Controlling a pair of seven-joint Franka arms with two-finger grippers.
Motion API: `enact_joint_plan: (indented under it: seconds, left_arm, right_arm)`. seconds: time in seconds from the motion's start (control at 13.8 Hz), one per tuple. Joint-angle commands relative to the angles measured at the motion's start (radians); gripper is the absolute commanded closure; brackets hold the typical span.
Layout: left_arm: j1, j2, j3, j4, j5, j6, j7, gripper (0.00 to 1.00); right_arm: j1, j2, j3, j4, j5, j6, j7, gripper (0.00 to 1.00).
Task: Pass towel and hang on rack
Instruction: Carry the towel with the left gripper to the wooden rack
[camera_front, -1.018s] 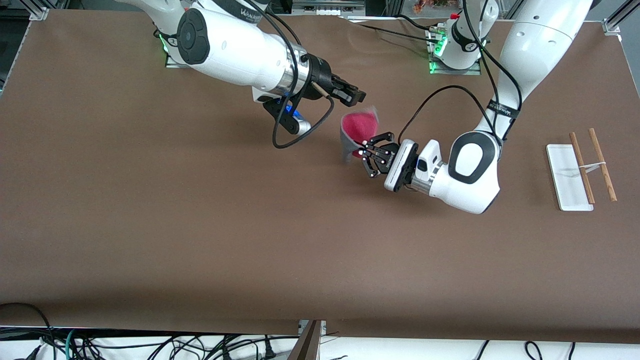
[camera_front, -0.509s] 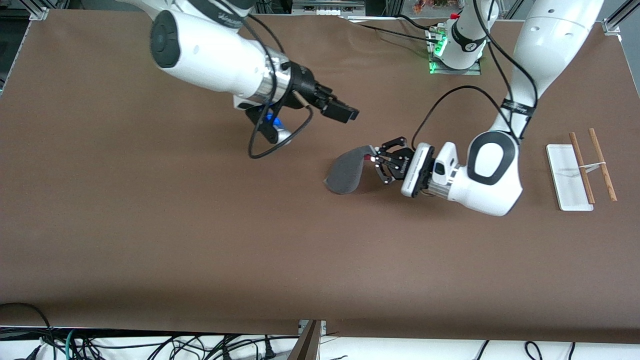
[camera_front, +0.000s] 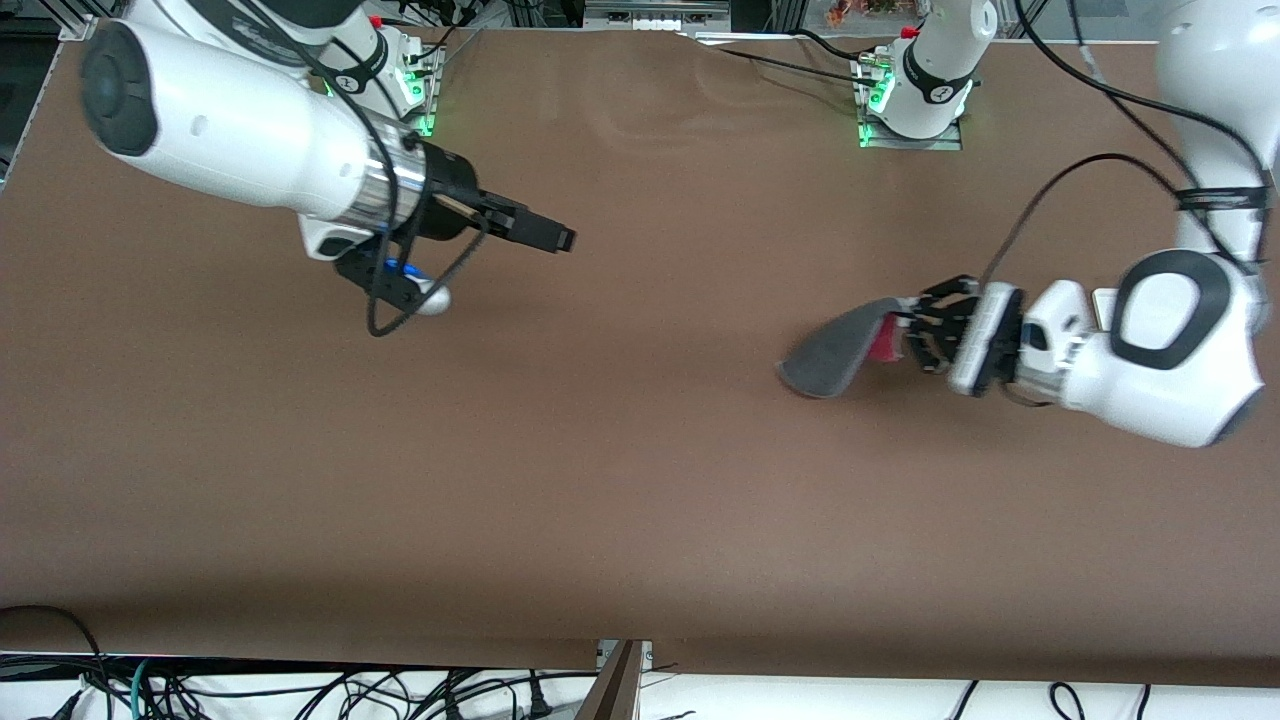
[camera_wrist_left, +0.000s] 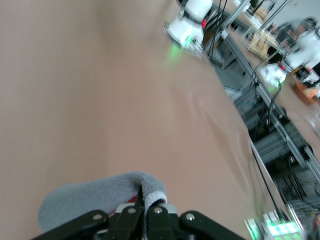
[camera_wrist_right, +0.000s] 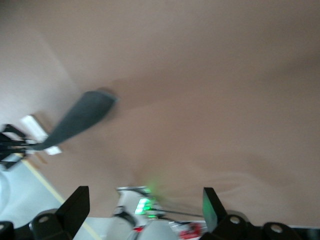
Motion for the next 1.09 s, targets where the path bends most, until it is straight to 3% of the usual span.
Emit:
enact_joint_plan:
  seconds: [0.0, 0.22, 0.51, 0.73, 1.02]
  left_arm:
    - [0.091, 0.009, -0.008, 0.100, 0.172, -0.064, -0.018, 1.00]
    - [0.181, 0.008, 0.046, 0.136, 0.345, -0.067, -0.010, 1.00]
    - [0.336, 0.008, 0.098, 0.166, 0.421, -0.064, 0.037, 1.00]
    - [0.373, 0.028, 0.184, 0.229, 0.473, -0.026, 0.059, 1.00]
    - [0.376, 0.050, 0.291, 0.231, 0.475, 0.197, 0.151, 1.00]
  right_arm:
    - [0.006, -0.068, -0.035, -0.019, -0.148, -0.112, -0.212, 0.00]
    - [0.001, -0.181, -0.074, -0.168, -0.291, -0.103, -0.439, 0.00]
    - [-0.126, -0.335, -0.078, -0.419, -0.416, -0.010, -0.680, 0.00]
    - [-0.184, -0.327, -0.066, -0.424, -0.494, 0.028, -0.723, 0.00]
    - [-0.188, -0.330, -0.065, -0.422, -0.505, 0.032, -0.725, 0.00]
